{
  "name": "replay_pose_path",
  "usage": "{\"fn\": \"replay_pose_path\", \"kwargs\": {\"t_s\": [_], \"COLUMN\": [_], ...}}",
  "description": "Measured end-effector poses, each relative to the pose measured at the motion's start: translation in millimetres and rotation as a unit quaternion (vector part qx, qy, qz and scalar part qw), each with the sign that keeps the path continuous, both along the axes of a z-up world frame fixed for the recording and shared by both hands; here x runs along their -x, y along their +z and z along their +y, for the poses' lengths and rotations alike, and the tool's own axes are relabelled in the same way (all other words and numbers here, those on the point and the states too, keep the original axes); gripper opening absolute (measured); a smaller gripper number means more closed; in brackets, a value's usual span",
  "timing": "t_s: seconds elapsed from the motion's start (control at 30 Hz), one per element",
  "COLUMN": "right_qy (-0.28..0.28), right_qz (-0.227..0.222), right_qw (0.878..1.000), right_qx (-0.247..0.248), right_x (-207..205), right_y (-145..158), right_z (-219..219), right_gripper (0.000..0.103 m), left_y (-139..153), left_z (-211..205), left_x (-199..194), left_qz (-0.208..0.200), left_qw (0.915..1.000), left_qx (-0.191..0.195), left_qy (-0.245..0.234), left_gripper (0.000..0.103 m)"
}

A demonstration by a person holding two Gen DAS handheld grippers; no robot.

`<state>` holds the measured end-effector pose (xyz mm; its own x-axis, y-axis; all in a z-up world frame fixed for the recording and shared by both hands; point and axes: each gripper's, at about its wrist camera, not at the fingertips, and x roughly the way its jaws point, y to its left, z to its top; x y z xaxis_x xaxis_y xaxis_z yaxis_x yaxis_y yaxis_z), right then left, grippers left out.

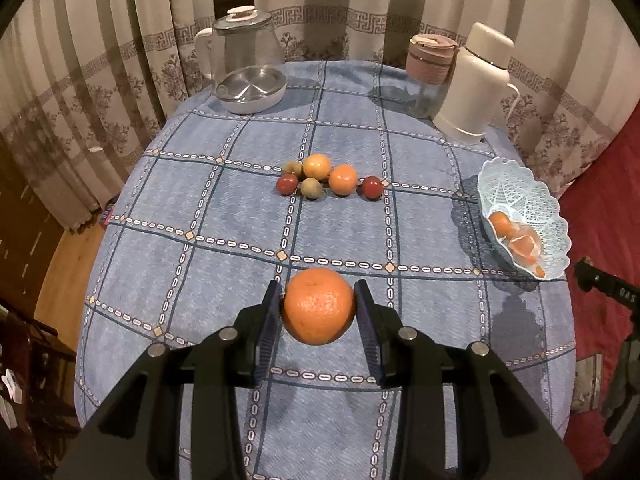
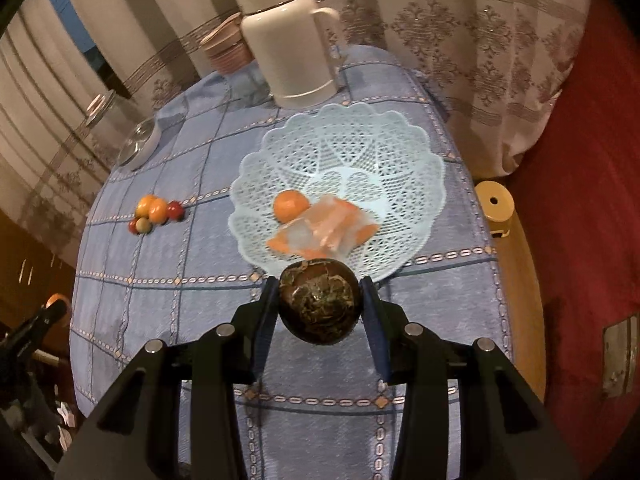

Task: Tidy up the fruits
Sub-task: 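Carry the dark brown fruit with the right tool into the basket and release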

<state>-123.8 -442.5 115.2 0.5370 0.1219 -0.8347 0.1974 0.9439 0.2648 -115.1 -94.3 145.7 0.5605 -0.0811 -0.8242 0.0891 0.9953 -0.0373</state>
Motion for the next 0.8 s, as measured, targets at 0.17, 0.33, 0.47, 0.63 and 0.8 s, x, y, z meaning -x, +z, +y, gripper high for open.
{"fn": "replay_pose_path", "kwargs": {"t_s": [0.17, 0.33, 0.47, 0.63, 0.8], "right_qy": [-0.002, -0.008, -0.013, -0.020, -0.024], "right_qz": [-0.002, 0.003, 0.008, 0.017, 0.028], "right_qw": [1.000, 1.000, 1.000, 0.999, 0.998], "right_qx": [0.006, 0.015, 0.027, 0.039, 0.043], "right_x": [-5, -20, -33, -49, -57], "right_y": [-2, -11, -18, -28, -38], "right_z": [-10, -19, -25, -31, -34], "right_gripper": [0.042, 0.042, 0.042, 0.042, 0.043], "left_y": [2, 3, 4, 5, 7], "left_z": [1, 6, 11, 15, 15], "left_x": [8, 16, 20, 21, 20], "left_qz": [-0.002, -0.002, -0.001, 0.001, -0.001], "left_qw": [1.0000, 0.9998, 0.9996, 0.9995, 0.9995], "left_qx": [-0.002, -0.008, -0.012, -0.016, -0.018], "left_qy": [0.008, 0.018, 0.024, 0.029, 0.028], "left_gripper": [0.038, 0.038, 0.038, 0.038, 0.038]}}
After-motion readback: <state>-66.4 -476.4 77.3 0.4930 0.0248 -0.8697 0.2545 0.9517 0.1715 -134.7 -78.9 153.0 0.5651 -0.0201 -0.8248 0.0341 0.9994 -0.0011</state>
